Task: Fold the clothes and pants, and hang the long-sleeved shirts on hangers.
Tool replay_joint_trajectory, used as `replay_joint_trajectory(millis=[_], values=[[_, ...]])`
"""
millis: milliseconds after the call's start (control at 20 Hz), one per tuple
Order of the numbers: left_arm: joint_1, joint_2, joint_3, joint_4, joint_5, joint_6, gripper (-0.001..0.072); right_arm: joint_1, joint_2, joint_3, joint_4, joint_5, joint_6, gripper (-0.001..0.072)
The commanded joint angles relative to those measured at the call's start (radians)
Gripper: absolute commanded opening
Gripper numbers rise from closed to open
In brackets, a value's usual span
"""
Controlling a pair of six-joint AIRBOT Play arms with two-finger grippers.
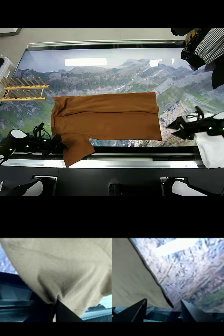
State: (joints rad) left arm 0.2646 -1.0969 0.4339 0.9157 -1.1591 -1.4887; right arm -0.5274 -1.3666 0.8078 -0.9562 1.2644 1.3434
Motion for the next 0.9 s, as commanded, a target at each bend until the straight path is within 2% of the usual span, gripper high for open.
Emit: replay_joint_trajectory(millis=[0, 200, 350, 400, 450, 500, 550, 650, 850], values=[[0.0, 0.0, 0.0, 0.0, 0.001, 0.0, 0.0017, -0.003, -0.007, -0.131, 0.084, -0.094, -0.085, 0.0497], [0.0, -0.001, 0.0, 0.0, 0.001, 0.0, 0.0017, 0.001, -0.007, -0.19, 0.164, -0.115, -0.144, 0.0479], [0.0, -0.001, 0.0, 0.0, 0.001, 0.0, 0.0017, 0.102, -0.007, -0.203, 0.143, -0.114, -0.142, 0.0478], [0.0, 0.0, 0.003, 0.0, -0.001, 0.0, 0.0018, 0.149, -0.006, -0.203, 0.124, -0.111, -0.122, 0.0436], [0.0, 0.0, 0.012, 0.0, -0.004, 0.0, 0.0017, 0.178, -0.005, -0.203, 0.119, -0.111, -0.105, 0.0257], [0.001, 0.0, 0.03, 0.001, -0.013, 0.005, 0.0017, 0.188, 0.002, -0.202, 0.132, -0.112, -0.101, 0.0111], [0.005, 0.0, 0.056, 0.001, -0.034, 0.016, 0.0017, 0.188, 0.024, -0.202, 0.142, -0.109, -0.101, 0.0029], [0.024, 0.014, 0.126, 0.01, -0.106, 0.026, 0.0017, 0.188, 0.095, -0.19, 0.121, -0.078, -0.081, 0.0029], [0.088, 0.142, 0.233, 0.105, -0.269, -0.034, 0.0016, 0.188, 0.317, -0.156, -0.089, 0.119, 0.116, 0.0028]])
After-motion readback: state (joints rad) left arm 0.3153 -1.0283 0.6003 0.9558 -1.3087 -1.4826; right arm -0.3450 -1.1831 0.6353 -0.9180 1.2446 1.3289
